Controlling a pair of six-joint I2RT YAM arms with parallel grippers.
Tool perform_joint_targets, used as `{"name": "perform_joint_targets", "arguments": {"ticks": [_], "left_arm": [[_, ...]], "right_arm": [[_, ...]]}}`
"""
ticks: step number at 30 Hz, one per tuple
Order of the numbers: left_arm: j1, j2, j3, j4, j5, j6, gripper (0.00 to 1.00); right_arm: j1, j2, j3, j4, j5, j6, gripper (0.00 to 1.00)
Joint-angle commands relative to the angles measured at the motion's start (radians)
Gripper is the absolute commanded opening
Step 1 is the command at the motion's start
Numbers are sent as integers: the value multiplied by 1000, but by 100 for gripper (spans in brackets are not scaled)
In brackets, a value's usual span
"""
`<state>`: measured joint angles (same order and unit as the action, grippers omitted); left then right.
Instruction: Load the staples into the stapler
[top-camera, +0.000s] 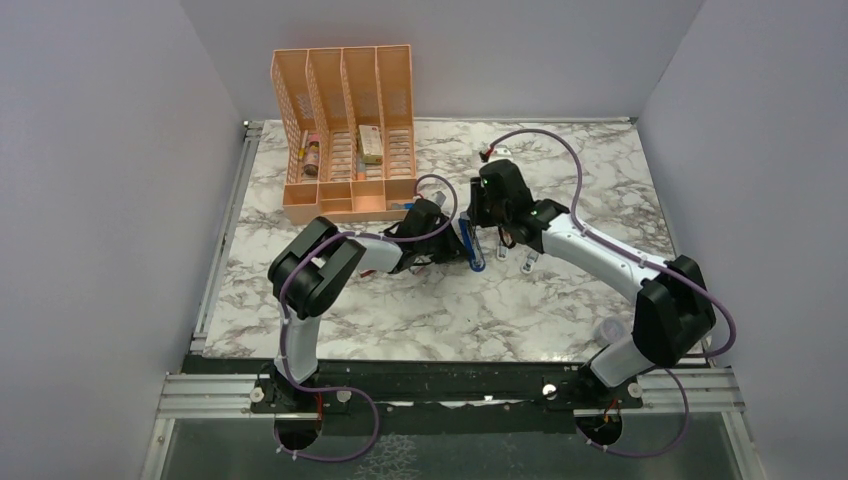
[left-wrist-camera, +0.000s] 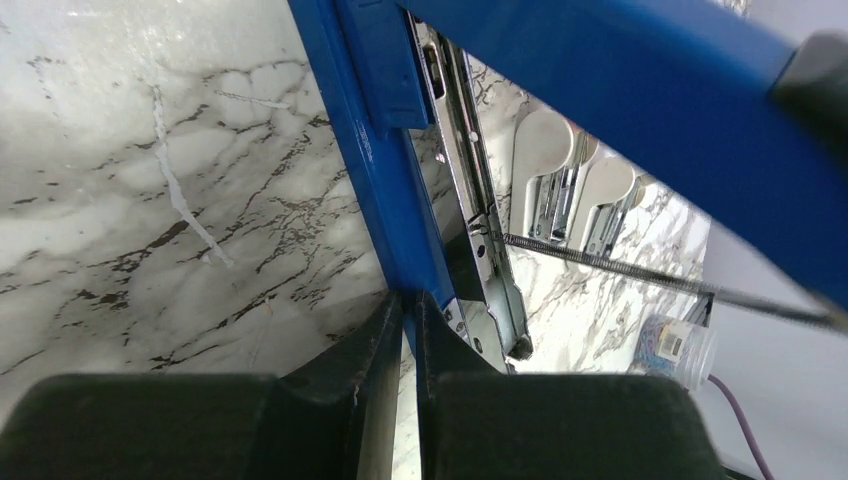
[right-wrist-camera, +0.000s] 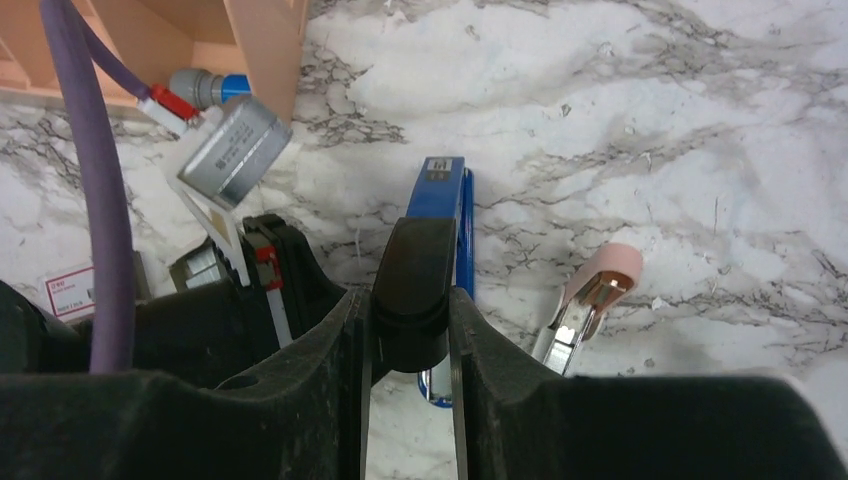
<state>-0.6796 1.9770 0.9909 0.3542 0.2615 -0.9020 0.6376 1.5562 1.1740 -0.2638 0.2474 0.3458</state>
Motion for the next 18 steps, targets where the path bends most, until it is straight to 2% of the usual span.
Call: {"name": "perform_joint_targets", "arguments": {"ticks": [1,18], "left_arm": [[10,74,-27,-141,-86,36,11],[22,62,-32,-102,-36,36,14]], "right_arm": [[19,-52,-56,14,13,67,25],[64,-32,-177,13,6,110,25]]}}
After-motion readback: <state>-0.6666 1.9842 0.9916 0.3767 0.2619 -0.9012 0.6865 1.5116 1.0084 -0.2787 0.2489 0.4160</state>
